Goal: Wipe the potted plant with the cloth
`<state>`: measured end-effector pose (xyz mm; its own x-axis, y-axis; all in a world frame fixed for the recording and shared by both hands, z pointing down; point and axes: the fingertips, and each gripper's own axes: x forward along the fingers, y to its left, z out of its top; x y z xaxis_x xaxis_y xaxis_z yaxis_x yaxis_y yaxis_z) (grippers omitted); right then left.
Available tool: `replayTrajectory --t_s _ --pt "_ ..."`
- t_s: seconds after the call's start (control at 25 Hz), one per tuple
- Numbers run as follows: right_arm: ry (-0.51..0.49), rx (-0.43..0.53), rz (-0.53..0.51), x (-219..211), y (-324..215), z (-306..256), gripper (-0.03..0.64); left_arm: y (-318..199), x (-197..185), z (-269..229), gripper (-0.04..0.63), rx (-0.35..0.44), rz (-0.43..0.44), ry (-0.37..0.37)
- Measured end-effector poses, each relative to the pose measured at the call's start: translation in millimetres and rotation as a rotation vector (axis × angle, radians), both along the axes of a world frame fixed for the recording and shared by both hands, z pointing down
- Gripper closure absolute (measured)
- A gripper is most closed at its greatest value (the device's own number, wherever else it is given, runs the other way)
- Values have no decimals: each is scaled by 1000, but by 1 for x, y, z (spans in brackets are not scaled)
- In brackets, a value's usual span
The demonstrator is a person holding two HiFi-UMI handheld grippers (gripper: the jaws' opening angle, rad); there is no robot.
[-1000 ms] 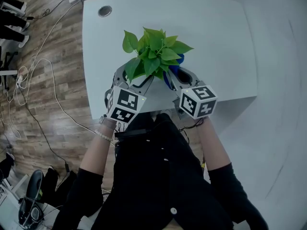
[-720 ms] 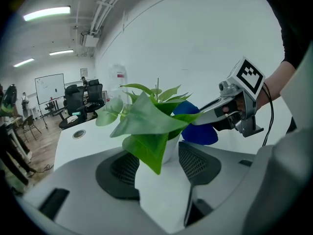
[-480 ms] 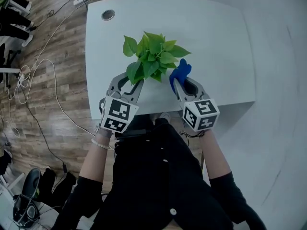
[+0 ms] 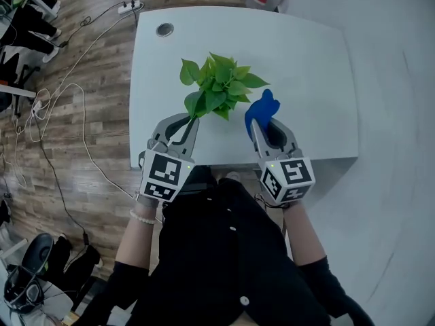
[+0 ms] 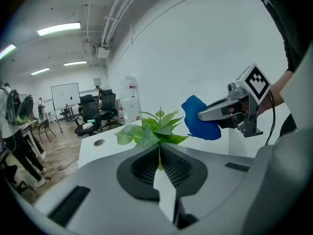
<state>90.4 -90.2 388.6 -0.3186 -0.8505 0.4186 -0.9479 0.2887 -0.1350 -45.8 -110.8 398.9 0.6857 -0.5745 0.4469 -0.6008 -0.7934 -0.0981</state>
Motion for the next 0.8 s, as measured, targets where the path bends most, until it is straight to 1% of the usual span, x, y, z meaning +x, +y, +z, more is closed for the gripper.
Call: replayTrajectory --t_s 0.16,0.32,0.44,0.56,0.72,0.8 --pt "-13 59 4 2 5 -25 532 0 -3 -26 578 65 -22 7" --pt "-1 126 -12 2 10 -50 532 3 -4 -49 579 75 -51 63" --pt "33 169 -41 -1 15 -67 532 10 -5 -66 580 92 -60 94" --pt "92 216 -86 -7 20 -82 532 17 -4 -81 580 112 -51 116" --pt "146 275 -142 -15 27 -102 532 27 -2 -103 580 150 -40 134" --pt "163 321 -155 -19 29 -117 532 30 -1 -114 580 175 -31 133"
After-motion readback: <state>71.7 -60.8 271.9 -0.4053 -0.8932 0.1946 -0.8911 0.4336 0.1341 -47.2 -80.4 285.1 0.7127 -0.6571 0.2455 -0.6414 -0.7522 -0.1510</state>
